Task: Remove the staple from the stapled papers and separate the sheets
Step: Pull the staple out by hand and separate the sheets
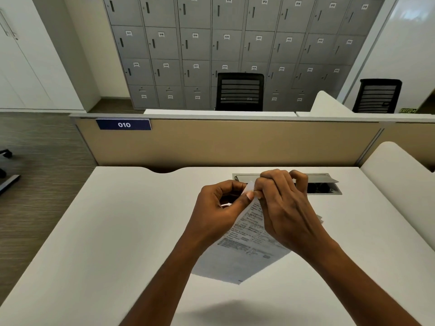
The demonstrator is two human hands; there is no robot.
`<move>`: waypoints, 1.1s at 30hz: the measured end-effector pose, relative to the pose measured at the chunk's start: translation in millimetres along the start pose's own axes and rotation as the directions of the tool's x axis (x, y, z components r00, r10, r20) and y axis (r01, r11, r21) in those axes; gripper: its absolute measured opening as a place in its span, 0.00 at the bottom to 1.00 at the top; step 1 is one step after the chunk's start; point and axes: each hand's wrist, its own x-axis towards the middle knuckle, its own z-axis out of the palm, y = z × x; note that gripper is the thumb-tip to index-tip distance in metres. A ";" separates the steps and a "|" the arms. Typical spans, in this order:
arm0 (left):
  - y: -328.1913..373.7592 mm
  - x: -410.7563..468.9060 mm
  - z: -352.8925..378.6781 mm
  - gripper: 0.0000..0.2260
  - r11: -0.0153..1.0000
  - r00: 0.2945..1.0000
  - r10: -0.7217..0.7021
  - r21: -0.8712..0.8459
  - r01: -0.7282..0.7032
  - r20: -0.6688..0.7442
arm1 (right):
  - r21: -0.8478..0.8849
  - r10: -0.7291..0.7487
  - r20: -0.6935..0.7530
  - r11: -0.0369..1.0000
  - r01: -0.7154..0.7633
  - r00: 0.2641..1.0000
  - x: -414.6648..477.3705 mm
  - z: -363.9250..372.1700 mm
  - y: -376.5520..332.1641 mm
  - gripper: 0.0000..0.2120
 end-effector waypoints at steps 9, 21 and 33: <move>0.6 1.3 -0.6 0.06 0.998 1.000 0.023 0.052 -0.023 -0.006 | 0.036 0.006 -0.027 0.999 -0.006 1.000 -3.7 6.6 1.3 0.08; 4.8 1.9 -6.9 0.08 0.995 0.997 0.048 0.095 -0.041 -0.067 | -0.165 -0.165 0.044 0.971 0.170 0.985 3.9 -10.4 6.6 0.13; 3.1 2.2 -2.2 0.08 0.989 0.992 0.082 0.127 -0.070 -0.092 | -0.162 -0.220 0.021 0.962 0.221 0.975 6.1 -9.5 7.2 0.11</move>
